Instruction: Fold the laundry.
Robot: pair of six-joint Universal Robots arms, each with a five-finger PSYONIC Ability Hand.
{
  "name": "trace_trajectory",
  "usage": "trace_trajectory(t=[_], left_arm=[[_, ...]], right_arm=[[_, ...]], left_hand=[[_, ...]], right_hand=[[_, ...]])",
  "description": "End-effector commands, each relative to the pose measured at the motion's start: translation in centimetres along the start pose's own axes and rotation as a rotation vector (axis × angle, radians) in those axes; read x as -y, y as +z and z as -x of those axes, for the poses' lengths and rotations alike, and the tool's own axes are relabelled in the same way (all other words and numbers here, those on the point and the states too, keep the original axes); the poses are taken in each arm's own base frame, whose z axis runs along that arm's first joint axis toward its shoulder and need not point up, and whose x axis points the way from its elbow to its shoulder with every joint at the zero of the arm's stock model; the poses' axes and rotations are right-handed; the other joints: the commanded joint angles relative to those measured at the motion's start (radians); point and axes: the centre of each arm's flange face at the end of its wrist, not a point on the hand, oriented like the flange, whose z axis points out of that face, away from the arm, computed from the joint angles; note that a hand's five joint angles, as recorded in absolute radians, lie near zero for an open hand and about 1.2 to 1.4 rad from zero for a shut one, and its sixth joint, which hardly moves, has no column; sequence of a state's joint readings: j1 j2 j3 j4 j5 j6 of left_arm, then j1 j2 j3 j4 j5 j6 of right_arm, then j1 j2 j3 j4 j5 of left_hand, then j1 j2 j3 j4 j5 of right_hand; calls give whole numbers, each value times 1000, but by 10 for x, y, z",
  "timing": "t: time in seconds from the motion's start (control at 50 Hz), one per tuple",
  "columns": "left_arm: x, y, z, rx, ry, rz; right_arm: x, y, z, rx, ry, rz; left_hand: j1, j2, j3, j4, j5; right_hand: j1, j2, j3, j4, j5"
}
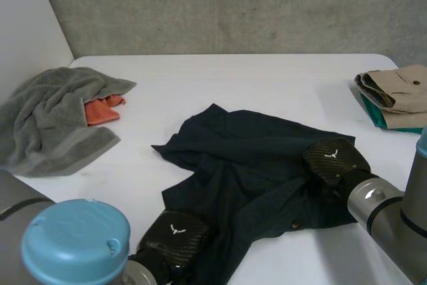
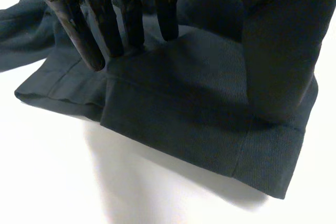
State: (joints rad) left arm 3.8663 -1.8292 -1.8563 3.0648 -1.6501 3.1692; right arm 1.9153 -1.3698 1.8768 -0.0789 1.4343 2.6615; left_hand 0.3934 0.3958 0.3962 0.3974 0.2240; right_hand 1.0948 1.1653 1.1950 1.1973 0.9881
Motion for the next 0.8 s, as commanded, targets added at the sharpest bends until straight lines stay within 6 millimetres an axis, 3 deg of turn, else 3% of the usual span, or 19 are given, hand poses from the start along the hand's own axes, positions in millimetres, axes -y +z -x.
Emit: trace_trajectory(t=[0.02, 0.04, 0.08, 0.1, 0.24, 0.32, 0.38, 0.44, 0.46, 0.48, 0.58, 0.68, 0.74, 0.8], left_arm=[[-9, 8, -4, -8, 11, 33], [-12, 10, -8, -21, 21, 41], [-13, 11, -10, -24, 24, 40], [-12, 13, -10, -24, 24, 29], [11, 2, -9, -12, 23, -43], [37, -36, -3, -1, 93, -96], [48, -53, 2, 13, 157, -111], [68, -70, 9, 48, 233, -170], [76, -75, 11, 60, 246, -200], [94, -86, 14, 86, 267, -277], [131, -111, 26, 151, 262, -430], [135, -104, 36, 181, 249, -426], [120, -80, 35, 167, 257, -338], [105, -45, 37, 159, 258, -250]], right_arm=[[2, 2, -2, -12, -2, -16], [2, 2, -2, -14, -2, -19], [2, 3, -3, -19, -2, -23], [2, 3, -3, -20, -3, -24], [13, -7, -13, -58, -28, -35], [22, -48, -11, 16, -164, 63], [22, -66, -14, 53, -256, 128], [36, -88, -23, 37, -335, 117], [50, -96, -29, -12, -356, 60], [56, -99, -32, -33, -361, 36], [85, -118, -43, -115, -357, -69], [86, -121, -43, -93, -338, -64], [78, -117, -35, -26, -326, -50], [60, -94, -28, 60, -303, 20]], left_hand=[[178, 175, 175, 174, 173], [472, 469, 469, 468, 467], [682, 680, 679, 678, 677], [1000, 997, 997, 996, 994], [1003, 1000, 1000, 999, 998], [1003, 1000, 1000, 999, 998], [1003, 1000, 1000, 999, 998], [1003, 1000, 1000, 999, 998], [1003, 1000, 1000, 999, 998], [1003, 1000, 1000, 999, 998], [1003, 1000, 1000, 999, 998], [1003, 1000, 1000, 999, 998], [1003, 1000, 1000, 999, 998], [1003, 1000, 1000, 999, 998]], right_hand=[[301, 231, 201, 199, 234], [301, 231, 201, 199, 234], [301, 231, 201, 199, 234], [301, 231, 201, 199, 234], [301, 231, 201, 199, 234], [301, 231, 201, 199, 234], [301, 231, 201, 199, 234], [301, 231, 201, 199, 234], [301, 231, 201, 199, 234], [301, 231, 201, 199, 234], [301, 231, 201, 199, 234], [301, 231, 201, 199, 234], [301, 231, 201, 199, 234], [301, 231, 201, 199, 234]])
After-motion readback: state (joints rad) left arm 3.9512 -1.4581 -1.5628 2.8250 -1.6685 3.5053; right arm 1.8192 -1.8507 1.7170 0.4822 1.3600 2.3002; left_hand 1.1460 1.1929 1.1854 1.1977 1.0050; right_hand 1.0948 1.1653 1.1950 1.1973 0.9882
